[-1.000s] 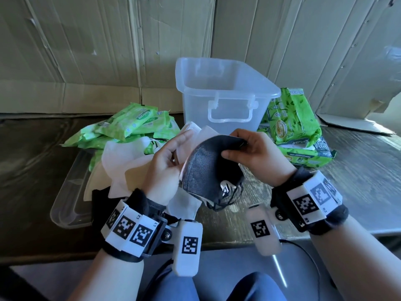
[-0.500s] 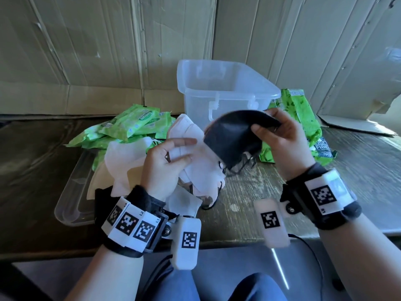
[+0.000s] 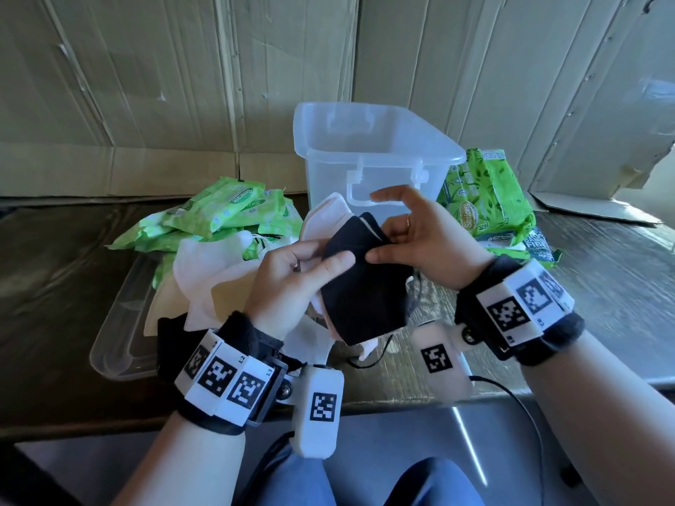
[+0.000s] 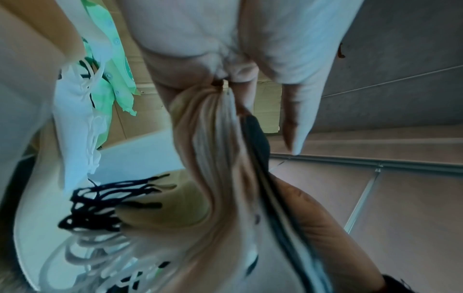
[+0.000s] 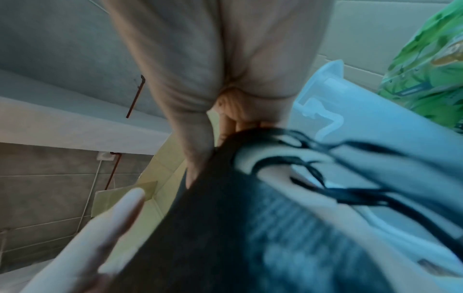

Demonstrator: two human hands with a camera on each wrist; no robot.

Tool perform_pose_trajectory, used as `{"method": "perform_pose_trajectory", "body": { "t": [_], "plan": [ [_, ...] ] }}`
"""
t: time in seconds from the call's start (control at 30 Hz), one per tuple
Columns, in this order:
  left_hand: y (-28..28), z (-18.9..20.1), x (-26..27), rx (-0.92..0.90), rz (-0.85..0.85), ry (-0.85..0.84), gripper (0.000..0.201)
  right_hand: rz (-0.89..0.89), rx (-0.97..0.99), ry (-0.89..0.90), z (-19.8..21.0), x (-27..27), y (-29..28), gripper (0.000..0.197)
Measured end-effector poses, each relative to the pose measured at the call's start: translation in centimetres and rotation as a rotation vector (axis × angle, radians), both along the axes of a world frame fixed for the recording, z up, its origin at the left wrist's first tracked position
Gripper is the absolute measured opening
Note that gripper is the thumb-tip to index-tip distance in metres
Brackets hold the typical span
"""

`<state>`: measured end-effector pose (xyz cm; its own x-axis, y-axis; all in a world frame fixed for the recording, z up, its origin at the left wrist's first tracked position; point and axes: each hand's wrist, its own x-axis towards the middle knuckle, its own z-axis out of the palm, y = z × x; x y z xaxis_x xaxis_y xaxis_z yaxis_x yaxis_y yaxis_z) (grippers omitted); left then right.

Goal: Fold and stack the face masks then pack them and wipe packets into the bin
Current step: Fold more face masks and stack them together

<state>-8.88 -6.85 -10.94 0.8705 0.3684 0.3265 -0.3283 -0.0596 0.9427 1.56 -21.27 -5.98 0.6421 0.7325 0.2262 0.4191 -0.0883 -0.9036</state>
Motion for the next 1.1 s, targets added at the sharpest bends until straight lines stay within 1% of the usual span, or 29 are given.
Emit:
{"method": "perform_pose_trajectory", "body": {
  "t": [0.07,0.1,0.13,0.23,0.33,0.4,0.47,0.6,0.77,0.8,0.87,0.9,0.97,1.03,1.1],
  "plan": [
    [-0.2,-0.2,0.1,0.039,0.014,0.001,0.018,-0.020,-0.023,-0.021,-0.1,0.2,0.4,0.056],
    [-0.2,-0.4,0.2,0.060,0.032,0.006,0.022,-0.034,-0.041,-0.051,-0.2,0.3,0.6,0.053],
    [-0.2,-0.5,0.2,0.079,0.044,0.009,0.027,-0.048,-0.060,-0.088,-0.3,0.3,0.7,0.051],
    [-0.1,-0.5,0.1,0.102,0.054,0.015,0.032,-0.106,-0.106,-0.242,-0.5,0.2,0.9,0.046],
    [-0.1,-0.3,0.1,0.124,0.073,-0.001,0.045,-0.164,-0.130,-0.409,-0.3,-0.1,0.8,0.051],
    [-0.2,-0.3,0.1,0.149,0.098,-0.023,0.053,-0.146,-0.147,-0.506,-0.1,-0.4,0.8,0.055],
    [-0.2,-0.1,0.1,0.139,0.095,-0.046,0.057,-0.101,-0.195,-0.547,0.1,-0.7,0.8,0.054],
    [-0.2,-0.2,0.2,0.180,0.115,-0.033,0.053,-0.102,-0.271,-0.534,0.2,-0.4,1.2,0.045],
    [0.0,-0.5,0.4,0.163,0.114,0.003,0.048,-0.118,-0.203,-0.563,-0.1,-0.4,1.4,0.023],
    [0.0,-0.5,0.4,0.144,0.107,0.005,0.045,-0.117,-0.183,-0.551,-0.2,-0.4,1.3,0.022],
    [0.0,-0.5,0.3,0.093,0.097,0.002,0.042,-0.130,-0.138,-0.504,-0.5,0.0,1.2,0.032],
    [0.1,-0.5,0.3,0.069,0.092,0.003,0.045,-0.148,-0.109,-0.477,-0.7,0.3,1.3,0.037],
    [0.2,-0.6,0.2,0.057,0.084,0.005,0.056,-0.199,-0.044,-0.424,-1.0,0.9,1.3,0.039],
    [0.4,-0.7,0.1,0.085,0.102,0.015,0.066,-0.243,0.020,-0.370,-1.3,1.4,1.2,0.033],
    [0.7,-0.8,0.1,0.075,0.134,0.036,0.069,-0.290,0.069,-0.340,-1.5,1.7,1.1,0.027]
  ]
}}
